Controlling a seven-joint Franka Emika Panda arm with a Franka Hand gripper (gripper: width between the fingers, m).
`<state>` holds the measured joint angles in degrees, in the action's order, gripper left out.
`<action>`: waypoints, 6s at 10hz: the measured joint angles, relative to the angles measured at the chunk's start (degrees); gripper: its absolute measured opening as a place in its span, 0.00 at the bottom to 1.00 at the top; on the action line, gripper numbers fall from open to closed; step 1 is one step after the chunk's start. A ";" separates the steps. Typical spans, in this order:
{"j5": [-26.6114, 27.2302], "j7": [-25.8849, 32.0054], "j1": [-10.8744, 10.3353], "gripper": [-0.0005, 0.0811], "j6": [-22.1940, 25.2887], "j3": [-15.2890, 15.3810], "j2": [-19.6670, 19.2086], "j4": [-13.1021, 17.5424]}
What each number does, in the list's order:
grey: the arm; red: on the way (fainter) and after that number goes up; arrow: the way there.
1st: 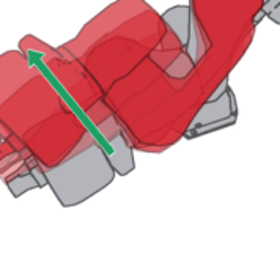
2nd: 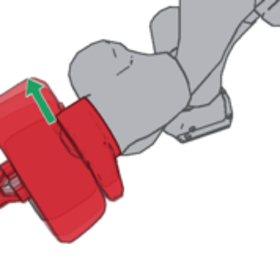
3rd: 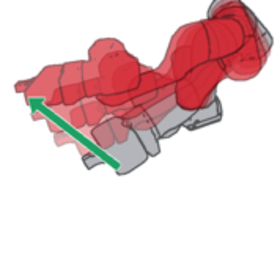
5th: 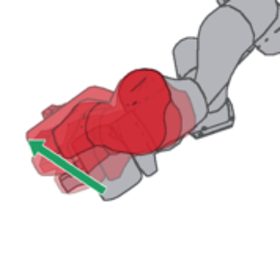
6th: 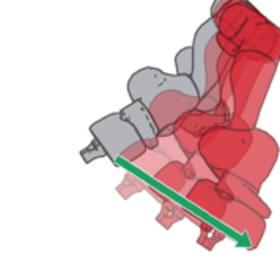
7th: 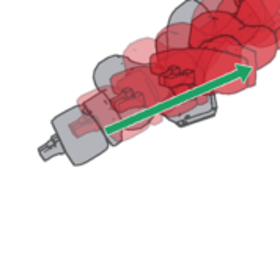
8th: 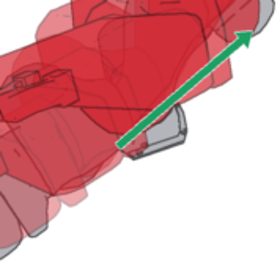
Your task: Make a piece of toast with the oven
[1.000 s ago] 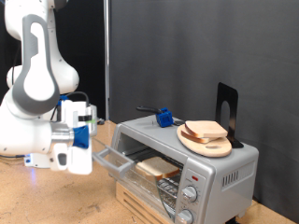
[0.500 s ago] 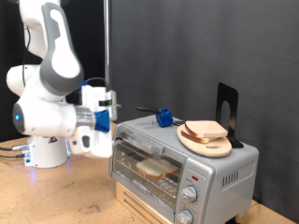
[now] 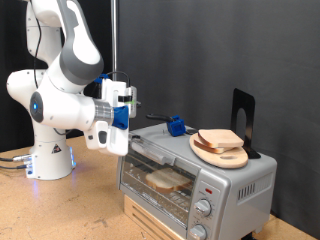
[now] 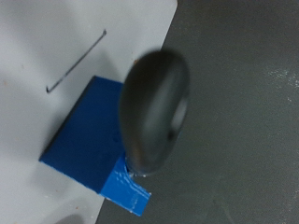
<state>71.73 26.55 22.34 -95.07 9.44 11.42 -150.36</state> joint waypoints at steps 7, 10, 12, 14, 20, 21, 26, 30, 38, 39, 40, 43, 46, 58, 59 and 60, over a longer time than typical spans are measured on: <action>-5.34 -2.15 4.41 1.00 1.12 -3.51 4.49 -3.80; -8.04 -5.88 6.03 1.00 4.45 -5.63 0.19 2.59; -9.18 -5.88 6.15 1.00 3.67 -5.78 -3.12 7.50; -7.48 -7.45 5.99 1.00 -2.44 -5.09 -6.44 11.72; -6.34 -9.64 5.90 1.00 -1.36 -3.70 -13.77 18.69; -6.84 -10.48 5.86 1.00 -1.22 -3.35 -16.26 21.40; -3.67 -14.86 4.60 1.00 -11.08 -1.69 -22.62 27.97; -4.28 -16.16 5.30 1.00 -4.67 -1.51 -28.53 34.61; -6.93 -18.51 6.12 1.00 9.55 -0.95 -39.09 46.18; -7.11 -19.00 5.85 1.00 10.29 -0.53 -41.87 49.05; -7.08 -20.04 5.50 1.00 10.48 -0.33 -44.58 51.81; -4.82 -20.65 3.41 1.00 1.90 -0.29 -49.23 56.36; -3.75 -20.89 4.00 1.00 5.35 -0.29 -49.81 56.36; -4.32 -24.70 1.46 1.00 2.09 -0.14 -68.71 74.99; -4.73 -24.82 1.14 1.00 1.93 -0.14 -69.49 75.66; -5.02 -25.00 0.65 1.00 1.33 -0.14 -70.21 76.21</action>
<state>66.72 1.55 22.99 -93.74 9.30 -58.79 -74.14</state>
